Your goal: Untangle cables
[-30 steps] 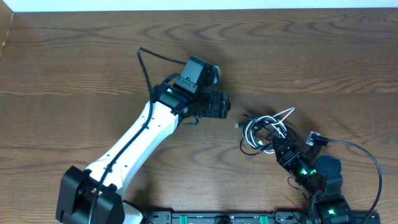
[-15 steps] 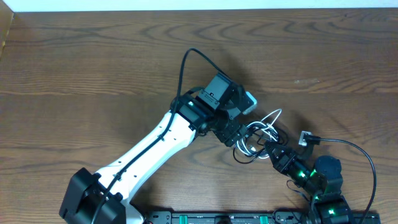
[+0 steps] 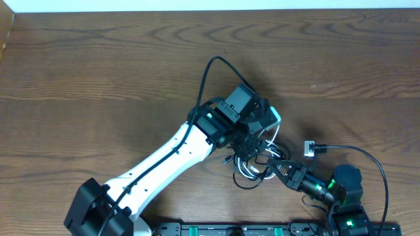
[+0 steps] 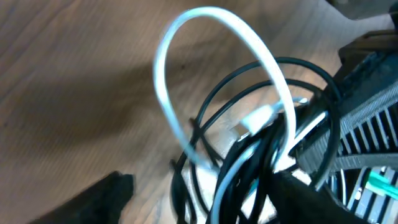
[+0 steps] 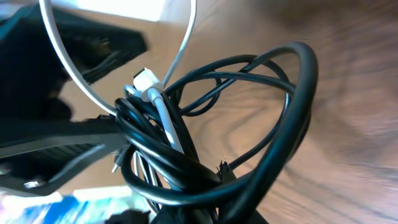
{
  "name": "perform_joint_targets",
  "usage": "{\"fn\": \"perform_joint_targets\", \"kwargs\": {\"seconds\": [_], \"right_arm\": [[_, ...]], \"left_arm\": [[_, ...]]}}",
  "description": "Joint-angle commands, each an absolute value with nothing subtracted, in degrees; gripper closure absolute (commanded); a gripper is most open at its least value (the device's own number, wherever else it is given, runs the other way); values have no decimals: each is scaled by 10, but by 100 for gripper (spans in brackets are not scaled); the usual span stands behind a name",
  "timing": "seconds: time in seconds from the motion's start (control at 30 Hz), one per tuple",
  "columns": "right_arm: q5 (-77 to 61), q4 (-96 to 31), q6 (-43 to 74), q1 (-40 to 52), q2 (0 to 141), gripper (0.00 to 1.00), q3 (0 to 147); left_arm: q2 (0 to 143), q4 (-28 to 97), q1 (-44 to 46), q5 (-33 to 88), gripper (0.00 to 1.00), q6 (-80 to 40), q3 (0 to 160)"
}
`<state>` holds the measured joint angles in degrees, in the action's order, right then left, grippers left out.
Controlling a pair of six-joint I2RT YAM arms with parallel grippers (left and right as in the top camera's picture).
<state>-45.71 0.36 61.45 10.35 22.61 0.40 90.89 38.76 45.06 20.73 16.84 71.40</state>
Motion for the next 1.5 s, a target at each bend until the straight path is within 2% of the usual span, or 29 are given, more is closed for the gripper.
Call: {"fn": "perform_joint_targets", "kwargs": {"seconds": [0.0, 0.1, 0.2, 0.23, 0.63, 0.93, 1.17, 1.47], "right_arm": [[-521, 17, 624, 103, 222, 99, 3], [-541, 18, 632, 103, 222, 99, 3], [-561, 17, 632, 103, 222, 99, 3], [-566, 17, 632, 103, 222, 99, 3], [-512, -21, 617, 103, 222, 99, 3], [-417, -32, 598, 103, 224, 99, 3], [-387, -30, 567, 103, 224, 99, 3], [-321, -27, 541, 103, 226, 98, 3]], "left_arm": [[911, 387, 460, 210, 41, 176, 722], [924, 388, 460, 209, 58, 176, 722], [940, 387, 460, 182, 86, 176, 722], [944, 387, 460, 159, 92, 175, 722], [946, 328, 459, -98, 93, 70, 722], [946, 270, 448, -196, 93, -17, 722], [943, 269, 400, -201, 93, -115, 722], [920, 269, 377, -126, 93, -118, 722]]}}
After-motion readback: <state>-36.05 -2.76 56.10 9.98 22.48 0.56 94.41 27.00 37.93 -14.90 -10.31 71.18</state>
